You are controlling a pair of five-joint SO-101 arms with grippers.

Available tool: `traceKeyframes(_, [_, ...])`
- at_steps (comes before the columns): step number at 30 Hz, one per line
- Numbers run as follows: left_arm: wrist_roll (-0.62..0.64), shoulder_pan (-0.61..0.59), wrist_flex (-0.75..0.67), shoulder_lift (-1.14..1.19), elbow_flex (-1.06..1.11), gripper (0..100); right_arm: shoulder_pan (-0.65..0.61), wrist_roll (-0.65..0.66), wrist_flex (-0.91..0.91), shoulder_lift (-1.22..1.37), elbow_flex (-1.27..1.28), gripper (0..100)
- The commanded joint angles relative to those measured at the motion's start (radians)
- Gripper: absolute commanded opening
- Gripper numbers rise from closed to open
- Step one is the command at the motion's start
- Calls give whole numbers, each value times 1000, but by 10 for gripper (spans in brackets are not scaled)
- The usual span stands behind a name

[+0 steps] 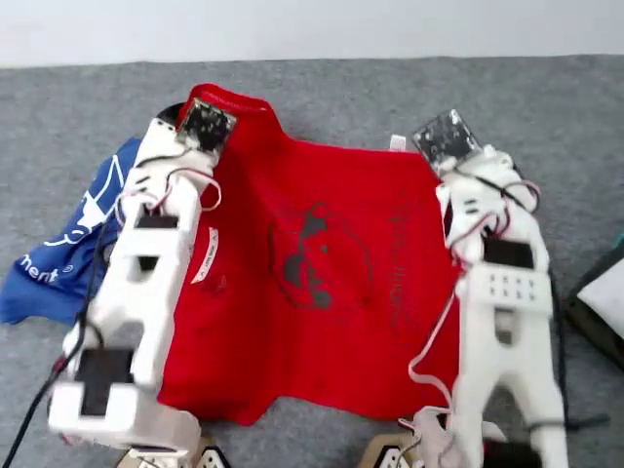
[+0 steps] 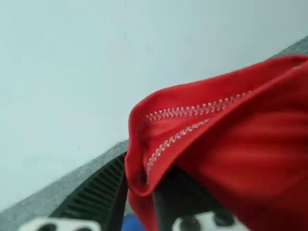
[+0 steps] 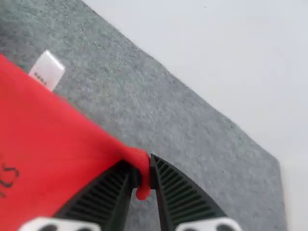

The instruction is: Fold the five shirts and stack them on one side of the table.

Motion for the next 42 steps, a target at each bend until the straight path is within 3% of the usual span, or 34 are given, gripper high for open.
traceKeyframes(1, [35, -15, -26, 149, -197, 3, -2, 6, -35, 143, -160, 11])
traceKeyframes(7, [32, -12, -9, 370, -397, 3, -2, 6, -35, 403, -377, 11])
traceKeyframes(13, [32, -8, 198, 575, -750, 3, -2, 6, -22, 633, -617, 11])
traceKeyframes(25, [31, -11, 720, 1010, -1613, 3, -2, 9, -19, 865, -919, 11])
traceKeyframes(29, [17, -9, 921, 1109, -1851, 3, -5, 9, 73, 872, -987, 11])
traceKeyframes(35, [-91, -8, 1249, 1206, -2095, 3, -8, 15, 251, 863, -999, 11])
traceKeyframes(42, [-252, -2, 1603, 1223, -2235, 3, -10, 117, 515, 857, -999, 11])
